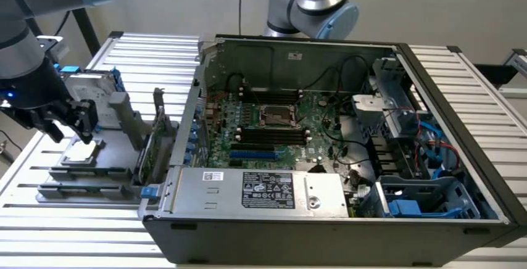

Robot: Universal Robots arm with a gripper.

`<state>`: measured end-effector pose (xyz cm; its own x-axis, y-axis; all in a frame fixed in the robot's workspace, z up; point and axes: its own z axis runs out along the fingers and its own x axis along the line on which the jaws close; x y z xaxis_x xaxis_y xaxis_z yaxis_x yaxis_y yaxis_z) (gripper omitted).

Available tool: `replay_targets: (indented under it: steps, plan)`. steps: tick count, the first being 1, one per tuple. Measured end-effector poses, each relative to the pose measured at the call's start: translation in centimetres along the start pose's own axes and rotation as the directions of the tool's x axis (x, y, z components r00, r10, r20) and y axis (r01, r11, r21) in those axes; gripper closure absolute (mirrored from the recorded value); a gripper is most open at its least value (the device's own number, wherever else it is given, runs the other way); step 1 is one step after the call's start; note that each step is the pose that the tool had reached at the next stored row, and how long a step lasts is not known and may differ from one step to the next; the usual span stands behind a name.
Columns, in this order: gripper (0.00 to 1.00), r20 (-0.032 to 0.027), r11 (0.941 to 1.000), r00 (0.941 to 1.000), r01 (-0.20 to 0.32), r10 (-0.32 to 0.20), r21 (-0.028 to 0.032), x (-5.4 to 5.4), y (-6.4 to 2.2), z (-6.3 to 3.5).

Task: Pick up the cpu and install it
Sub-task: 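Pick up the cpu and move it towards the insertion slot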

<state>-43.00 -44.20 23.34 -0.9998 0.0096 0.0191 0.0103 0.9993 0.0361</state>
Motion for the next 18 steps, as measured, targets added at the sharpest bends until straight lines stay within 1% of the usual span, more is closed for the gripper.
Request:
replay_targets:
  steps: [10, 13, 15, 18]
  plan:
    - [0.41, 0.0001, 1.0, 1.0, 0.0, 0.0, 0.0, 0.2, 0.84, 1.86]
    - [0.41, 0.0001, 1.0, 1.0, 0.0, 0.0, -0.0014, 0.4, 0.88, 2.21]
    - [0.41, 0.0002, 1.0, 1.0, 0.0, 0.0, -0.0032, 0.4, 0.88, 2.43]
    - [0.41, -0.0001, 1.0, 1.0, 0.0, 0.0, -0.0041, 0.5, 0.87, 2.69]
